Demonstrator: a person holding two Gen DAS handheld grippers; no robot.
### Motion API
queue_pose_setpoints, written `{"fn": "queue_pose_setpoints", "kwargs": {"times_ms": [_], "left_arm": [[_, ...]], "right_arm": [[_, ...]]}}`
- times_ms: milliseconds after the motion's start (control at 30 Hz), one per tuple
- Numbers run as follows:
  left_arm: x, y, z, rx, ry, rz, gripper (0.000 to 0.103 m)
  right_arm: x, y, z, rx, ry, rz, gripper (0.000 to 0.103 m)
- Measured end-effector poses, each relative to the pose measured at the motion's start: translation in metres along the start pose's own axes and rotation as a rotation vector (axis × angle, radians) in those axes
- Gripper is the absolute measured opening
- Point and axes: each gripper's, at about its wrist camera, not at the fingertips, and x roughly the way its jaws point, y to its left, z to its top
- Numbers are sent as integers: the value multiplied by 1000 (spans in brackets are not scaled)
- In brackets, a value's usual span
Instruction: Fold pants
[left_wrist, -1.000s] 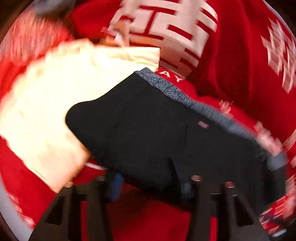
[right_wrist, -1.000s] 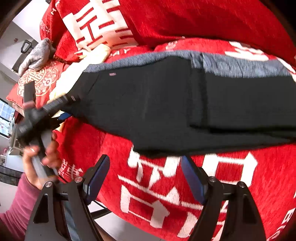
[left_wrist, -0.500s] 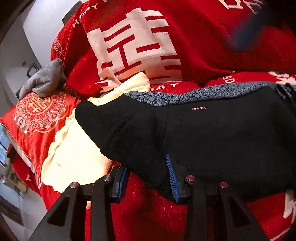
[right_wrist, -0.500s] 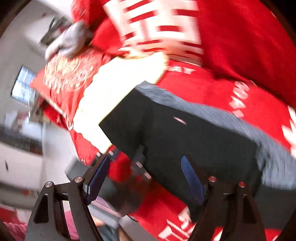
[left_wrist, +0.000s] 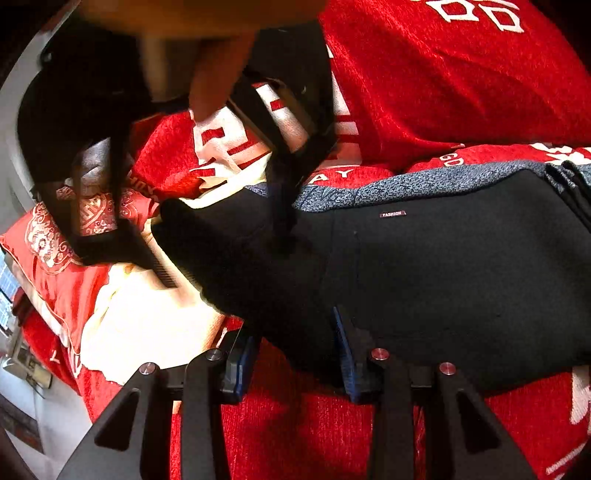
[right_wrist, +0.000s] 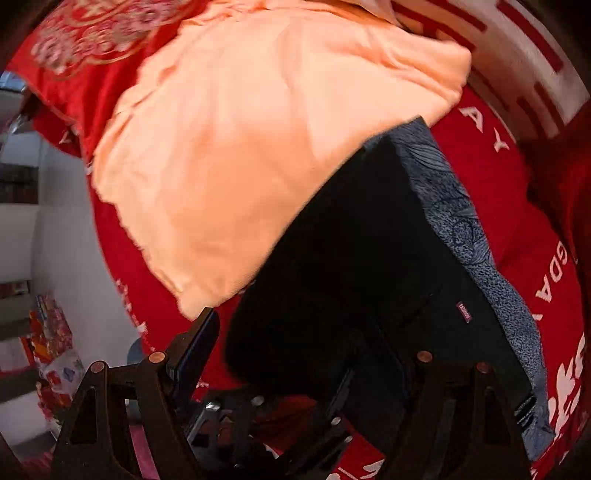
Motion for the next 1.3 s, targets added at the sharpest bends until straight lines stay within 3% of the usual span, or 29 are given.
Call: {"fn": "queue_pose_setpoints", "kwargs": {"times_ms": [33,67,200,400,533,633,800,1033,1167,1300], "left_arm": [[-1,1,0,-4,3,-9,40],[-5,1,1,0,-12,-11,40],[-26,-2,7,12,-66,-6,40],[-80,-9,24,24,-164,-51,40],[-123,-28,39,70,-256,-121,40],[-155,-53,53,128,-313,-222,40],[-184,-107,69,226,-359,-325,40],[-204,-191,66,397,-355,-398,40],[-200,-238,52,506,-309,-425,40],[-189,-259,43,579,-227,-462,40]], "right_arm": [[-3,-6,-2,29,-10,19,27],[-6,-10,-4,43,-23,31,25],[-34,-17,-25,14,-134,70,23],[-89,-61,-75,53,-335,269,23],[-129,-92,-128,76,-478,359,23],[-153,-124,-174,121,-576,405,23],[-176,-188,-258,230,-725,452,23],[-152,-286,-364,429,-862,546,23],[-114,-340,-409,557,-872,592,23],[-69,-369,-427,651,-847,607,23]]}}
